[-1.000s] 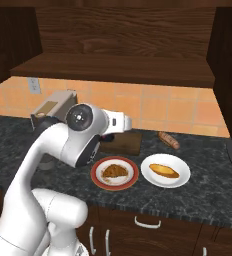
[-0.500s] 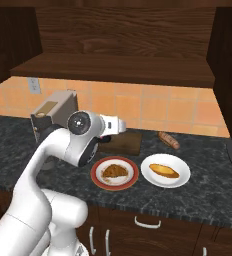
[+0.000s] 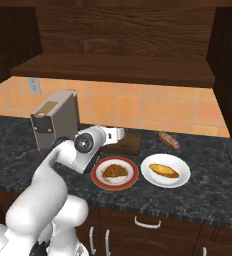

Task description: From the different types of pastries on the counter, select a croissant and place it on the cutting board. Then retrieve a jar of jam from the cabinet and place it alongside the croissant on the cutting board.

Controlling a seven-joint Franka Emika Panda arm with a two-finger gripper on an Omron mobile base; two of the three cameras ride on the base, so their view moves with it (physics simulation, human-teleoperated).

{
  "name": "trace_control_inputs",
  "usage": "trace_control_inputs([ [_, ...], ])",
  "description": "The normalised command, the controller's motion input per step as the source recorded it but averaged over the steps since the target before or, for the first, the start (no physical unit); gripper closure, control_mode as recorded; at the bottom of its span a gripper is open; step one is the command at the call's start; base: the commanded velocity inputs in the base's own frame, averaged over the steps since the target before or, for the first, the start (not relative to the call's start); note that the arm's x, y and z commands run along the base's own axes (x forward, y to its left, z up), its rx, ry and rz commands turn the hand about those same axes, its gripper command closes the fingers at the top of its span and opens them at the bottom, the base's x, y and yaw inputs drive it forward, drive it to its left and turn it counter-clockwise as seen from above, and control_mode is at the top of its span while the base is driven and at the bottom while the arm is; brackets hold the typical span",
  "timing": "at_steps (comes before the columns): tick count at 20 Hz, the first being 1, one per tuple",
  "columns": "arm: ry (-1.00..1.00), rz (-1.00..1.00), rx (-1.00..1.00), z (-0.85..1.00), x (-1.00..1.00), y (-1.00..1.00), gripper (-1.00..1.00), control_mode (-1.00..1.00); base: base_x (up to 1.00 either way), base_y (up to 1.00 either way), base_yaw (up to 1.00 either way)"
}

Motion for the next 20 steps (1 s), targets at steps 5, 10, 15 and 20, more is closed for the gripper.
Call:
trace_control_inputs([
  [5,0.09,0.03,0.08,-0.02,0.40,-0.05,1.00,-1.00,0.00,0.00,0.00],
  [10,0.08,0.14,0.09,-0.01,0.50,-0.14,1.00,-1.00,0.00,0.00,0.00],
  [15,0.02,0.16,0.01,-0.31,0.31,-0.04,1.00,-1.00,0.00,0.00,0.00],
  [20,-0.02,0.21,0.00,-0.47,0.44,-0.01,1.00,-1.00,0.00,0.00,0.00],
])
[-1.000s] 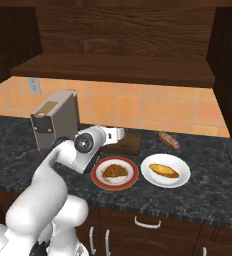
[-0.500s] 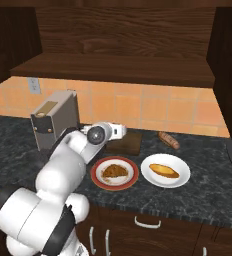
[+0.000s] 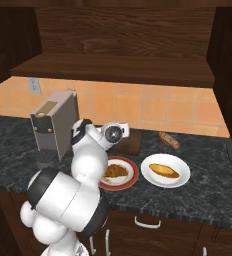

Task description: From the different types of pastries on the counter, select a croissant and place it on the cutting board. Then retrieve a jar of jam from the cabinet and place it alongside the croissant on the cutting board.

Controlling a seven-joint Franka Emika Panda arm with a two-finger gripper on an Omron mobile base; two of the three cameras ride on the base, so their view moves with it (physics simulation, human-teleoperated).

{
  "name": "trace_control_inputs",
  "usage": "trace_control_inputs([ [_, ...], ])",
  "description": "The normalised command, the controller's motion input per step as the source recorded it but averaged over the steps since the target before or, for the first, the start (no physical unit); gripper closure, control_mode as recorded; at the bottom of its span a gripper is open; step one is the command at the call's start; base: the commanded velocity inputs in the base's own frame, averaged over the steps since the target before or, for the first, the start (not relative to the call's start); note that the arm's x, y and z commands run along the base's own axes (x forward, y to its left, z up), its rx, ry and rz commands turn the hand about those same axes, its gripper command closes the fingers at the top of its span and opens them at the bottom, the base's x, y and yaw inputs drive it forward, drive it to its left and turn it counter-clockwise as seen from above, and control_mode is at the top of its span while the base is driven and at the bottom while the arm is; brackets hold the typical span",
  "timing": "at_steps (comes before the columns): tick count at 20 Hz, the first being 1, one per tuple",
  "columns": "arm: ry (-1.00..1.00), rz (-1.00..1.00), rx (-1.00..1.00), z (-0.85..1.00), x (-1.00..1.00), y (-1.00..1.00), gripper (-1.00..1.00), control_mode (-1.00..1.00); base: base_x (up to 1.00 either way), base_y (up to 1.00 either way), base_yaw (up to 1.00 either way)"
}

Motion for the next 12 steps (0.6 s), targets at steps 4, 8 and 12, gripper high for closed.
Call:
trace_control_inputs([
  [4,-0.05,0.26,0.00,-0.19,0.23,0.00,1.00,-1.00,0.00,0.00,0.00],
  [8,0.00,0.18,0.00,-0.13,0.06,0.00,1.00,-1.00,0.00,0.00,0.00],
  [12,0.00,0.15,0.00,-0.08,0.05,0.00,1.00,-1.00,0.00,0.00,0.00],
])
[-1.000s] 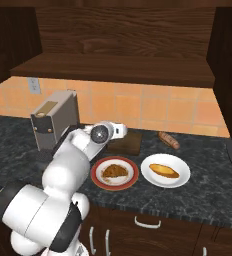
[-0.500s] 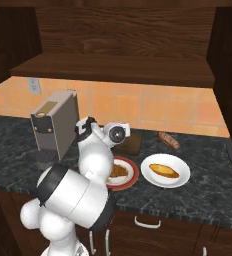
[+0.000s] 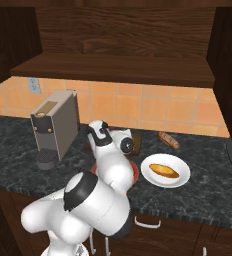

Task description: From the different types of pastries on the counter, select a croissant and place it on the cutting board. Then retrieve a jar of jam from the cabinet and place it alongside the croissant on the cutting board.

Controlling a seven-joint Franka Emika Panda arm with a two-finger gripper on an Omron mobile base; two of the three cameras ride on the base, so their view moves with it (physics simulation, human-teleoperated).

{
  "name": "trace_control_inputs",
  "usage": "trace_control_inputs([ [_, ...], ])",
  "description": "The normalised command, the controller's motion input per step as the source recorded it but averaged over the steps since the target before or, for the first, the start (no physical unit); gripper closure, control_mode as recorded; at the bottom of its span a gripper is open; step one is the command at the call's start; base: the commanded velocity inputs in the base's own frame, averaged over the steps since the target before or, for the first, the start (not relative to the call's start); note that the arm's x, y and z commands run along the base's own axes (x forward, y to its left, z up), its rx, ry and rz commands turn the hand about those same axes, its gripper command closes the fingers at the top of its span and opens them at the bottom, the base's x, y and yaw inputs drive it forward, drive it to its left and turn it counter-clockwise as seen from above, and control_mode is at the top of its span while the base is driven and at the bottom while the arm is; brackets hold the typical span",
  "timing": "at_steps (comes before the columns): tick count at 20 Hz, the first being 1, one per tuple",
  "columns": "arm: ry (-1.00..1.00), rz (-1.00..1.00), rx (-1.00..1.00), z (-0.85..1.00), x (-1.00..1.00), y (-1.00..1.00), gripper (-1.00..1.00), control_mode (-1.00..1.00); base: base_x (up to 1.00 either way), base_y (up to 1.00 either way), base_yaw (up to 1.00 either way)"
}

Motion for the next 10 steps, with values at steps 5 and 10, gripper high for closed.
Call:
trace_control_inputs([
  [5,0.00,0.14,0.01,0.00,0.35,0.00,1.00,-1.00,0.00,0.00,0.00],
  [10,0.00,0.11,0.00,-0.10,0.37,0.00,1.00,-1.00,0.00,0.00,0.00],
])
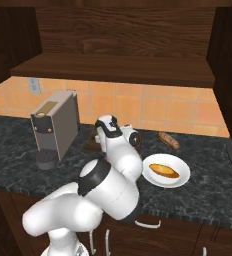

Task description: From the different types of pastries on the counter, select a croissant and place it on the cutting board. Then retrieve a jar of jam from the cabinet and place it alongside the croissant on the cutting board.

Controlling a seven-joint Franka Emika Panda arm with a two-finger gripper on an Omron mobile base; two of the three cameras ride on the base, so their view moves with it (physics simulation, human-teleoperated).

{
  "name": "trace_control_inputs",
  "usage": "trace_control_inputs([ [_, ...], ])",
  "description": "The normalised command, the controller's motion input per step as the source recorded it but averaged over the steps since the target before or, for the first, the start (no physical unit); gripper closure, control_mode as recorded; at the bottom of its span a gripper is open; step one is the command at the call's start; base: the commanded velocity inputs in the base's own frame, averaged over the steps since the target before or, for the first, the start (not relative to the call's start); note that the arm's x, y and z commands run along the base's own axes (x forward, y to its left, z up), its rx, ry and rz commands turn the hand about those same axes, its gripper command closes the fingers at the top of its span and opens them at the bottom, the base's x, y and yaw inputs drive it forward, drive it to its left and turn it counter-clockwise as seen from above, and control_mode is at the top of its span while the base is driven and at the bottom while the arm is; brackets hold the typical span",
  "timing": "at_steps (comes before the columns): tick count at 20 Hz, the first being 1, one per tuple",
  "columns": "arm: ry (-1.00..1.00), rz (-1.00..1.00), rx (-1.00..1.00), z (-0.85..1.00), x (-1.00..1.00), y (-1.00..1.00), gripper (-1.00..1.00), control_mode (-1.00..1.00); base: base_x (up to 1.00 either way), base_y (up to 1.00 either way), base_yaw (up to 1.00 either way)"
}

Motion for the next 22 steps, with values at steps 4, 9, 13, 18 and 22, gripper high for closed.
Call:
trace_control_inputs([
  [4,0.03,0.12,0.02,-0.25,0.36,0.00,1.00,-1.00,0.00,0.00,0.00],
  [9,0.05,0.14,0.04,-0.33,0.58,0.00,1.00,-1.00,0.00,0.00,0.00],
  [13,0.01,0.20,0.04,-0.29,0.67,-0.06,1.00,-1.00,0.00,0.00,0.00],
  [18,0.00,0.24,0.06,-0.37,0.48,-0.19,1.00,-1.00,0.00,0.00,0.00],
  [22,0.03,0.11,0.03,-0.18,0.09,0.00,1.00,-1.00,0.00,0.00,0.00],
])
